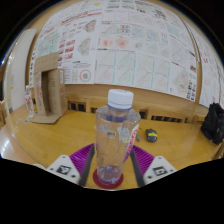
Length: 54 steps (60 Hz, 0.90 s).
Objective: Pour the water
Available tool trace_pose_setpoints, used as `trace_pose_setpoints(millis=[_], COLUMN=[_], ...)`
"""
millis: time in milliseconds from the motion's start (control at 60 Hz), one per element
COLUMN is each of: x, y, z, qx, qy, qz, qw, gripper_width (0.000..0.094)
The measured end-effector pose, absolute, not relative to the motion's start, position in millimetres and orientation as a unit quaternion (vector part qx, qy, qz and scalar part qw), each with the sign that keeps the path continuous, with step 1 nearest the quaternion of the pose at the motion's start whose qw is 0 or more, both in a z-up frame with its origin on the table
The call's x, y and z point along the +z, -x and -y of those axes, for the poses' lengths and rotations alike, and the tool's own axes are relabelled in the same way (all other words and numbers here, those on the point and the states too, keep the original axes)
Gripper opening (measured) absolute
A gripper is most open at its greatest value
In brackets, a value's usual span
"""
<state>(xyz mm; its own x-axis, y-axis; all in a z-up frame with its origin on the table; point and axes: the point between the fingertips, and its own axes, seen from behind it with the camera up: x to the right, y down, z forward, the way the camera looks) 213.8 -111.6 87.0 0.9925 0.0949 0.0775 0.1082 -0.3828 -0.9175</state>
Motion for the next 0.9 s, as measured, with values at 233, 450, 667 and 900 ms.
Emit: trace_pose_setpoints(millis=[233,450,667,900], x=[120.6,150.3,167.3,174.7], y=[-215.0,-177.8,-124.5,-99.2], z=[185.7,323.7,453.5,520.5], qx=[-0.023,-0.054,-0.052,-0.054], qy=[0.845,0.855,0.862,0.861], qz=[0.019,0.011,0.003,-0.009], qw=[0.533,0.515,0.505,0.505], gripper_width=[0.0846,0.0849,0.085,0.0849])
